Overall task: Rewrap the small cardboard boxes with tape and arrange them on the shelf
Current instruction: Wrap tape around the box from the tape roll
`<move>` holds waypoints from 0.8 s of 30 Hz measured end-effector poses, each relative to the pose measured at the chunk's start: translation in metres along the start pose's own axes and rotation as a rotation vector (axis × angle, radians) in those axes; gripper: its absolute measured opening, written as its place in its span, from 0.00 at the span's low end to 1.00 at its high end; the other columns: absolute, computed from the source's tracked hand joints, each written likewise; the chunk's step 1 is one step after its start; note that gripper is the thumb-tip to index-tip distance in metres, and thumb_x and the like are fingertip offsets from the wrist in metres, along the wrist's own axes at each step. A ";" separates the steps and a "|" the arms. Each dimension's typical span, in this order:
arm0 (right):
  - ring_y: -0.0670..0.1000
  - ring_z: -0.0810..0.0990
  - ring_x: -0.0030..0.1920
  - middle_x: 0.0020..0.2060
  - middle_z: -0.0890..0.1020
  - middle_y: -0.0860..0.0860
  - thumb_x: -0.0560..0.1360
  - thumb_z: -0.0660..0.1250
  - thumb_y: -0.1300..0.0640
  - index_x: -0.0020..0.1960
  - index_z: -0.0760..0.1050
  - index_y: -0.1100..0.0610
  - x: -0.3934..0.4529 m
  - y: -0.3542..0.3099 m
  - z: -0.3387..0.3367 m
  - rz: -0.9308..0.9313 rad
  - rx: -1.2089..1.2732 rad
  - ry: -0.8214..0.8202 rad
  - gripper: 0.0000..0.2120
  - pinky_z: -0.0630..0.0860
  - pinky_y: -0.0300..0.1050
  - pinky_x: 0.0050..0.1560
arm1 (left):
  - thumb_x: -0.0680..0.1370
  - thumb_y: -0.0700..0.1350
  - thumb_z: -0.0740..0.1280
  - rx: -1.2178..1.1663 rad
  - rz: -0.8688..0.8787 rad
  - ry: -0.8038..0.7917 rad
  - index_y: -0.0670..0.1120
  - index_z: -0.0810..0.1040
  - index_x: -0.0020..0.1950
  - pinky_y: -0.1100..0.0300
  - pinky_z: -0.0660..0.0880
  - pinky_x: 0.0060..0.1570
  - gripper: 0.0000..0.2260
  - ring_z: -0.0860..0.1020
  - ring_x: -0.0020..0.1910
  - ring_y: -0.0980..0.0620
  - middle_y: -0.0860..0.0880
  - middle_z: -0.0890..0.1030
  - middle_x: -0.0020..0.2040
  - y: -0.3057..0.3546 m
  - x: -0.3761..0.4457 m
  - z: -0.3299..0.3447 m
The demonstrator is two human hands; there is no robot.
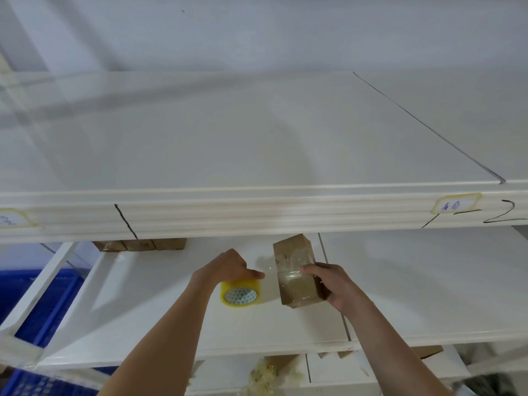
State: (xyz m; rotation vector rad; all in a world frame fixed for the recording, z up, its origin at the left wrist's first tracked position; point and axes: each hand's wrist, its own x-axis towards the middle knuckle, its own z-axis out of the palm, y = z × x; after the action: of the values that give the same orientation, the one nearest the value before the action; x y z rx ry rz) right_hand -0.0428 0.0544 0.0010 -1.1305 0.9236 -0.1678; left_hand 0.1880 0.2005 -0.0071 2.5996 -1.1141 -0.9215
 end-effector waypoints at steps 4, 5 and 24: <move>0.60 0.85 0.54 0.52 0.86 0.60 0.71 0.77 0.58 0.57 0.83 0.62 -0.002 0.004 0.001 0.000 0.025 -0.051 0.15 0.81 0.57 0.59 | 0.68 0.74 0.69 0.077 -0.008 -0.009 0.48 0.79 0.36 0.61 0.76 0.45 0.28 0.79 0.38 0.53 0.51 0.79 0.37 0.004 0.004 0.007; 0.60 0.85 0.55 0.52 0.86 0.60 0.71 0.76 0.57 0.56 0.84 0.62 -0.002 0.006 0.000 -0.002 0.035 -0.058 0.15 0.81 0.56 0.59 | 0.67 0.74 0.69 0.081 -0.016 -0.012 0.49 0.78 0.35 0.61 0.76 0.45 0.28 0.78 0.37 0.54 0.51 0.79 0.37 0.004 0.006 0.009; 0.58 0.83 0.58 0.54 0.86 0.57 0.80 0.67 0.53 0.63 0.80 0.60 0.020 0.028 0.010 0.114 0.032 -0.061 0.15 0.81 0.54 0.58 | 0.67 0.71 0.71 0.092 0.016 0.042 0.51 0.80 0.43 0.62 0.75 0.39 0.24 0.81 0.37 0.54 0.54 0.79 0.35 0.014 0.020 0.039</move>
State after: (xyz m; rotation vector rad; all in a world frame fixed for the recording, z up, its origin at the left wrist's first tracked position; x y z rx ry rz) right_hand -0.0326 0.0632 -0.0322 -1.0444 0.9254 -0.0544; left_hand 0.1663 0.1800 -0.0424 2.6651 -1.1910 -0.8277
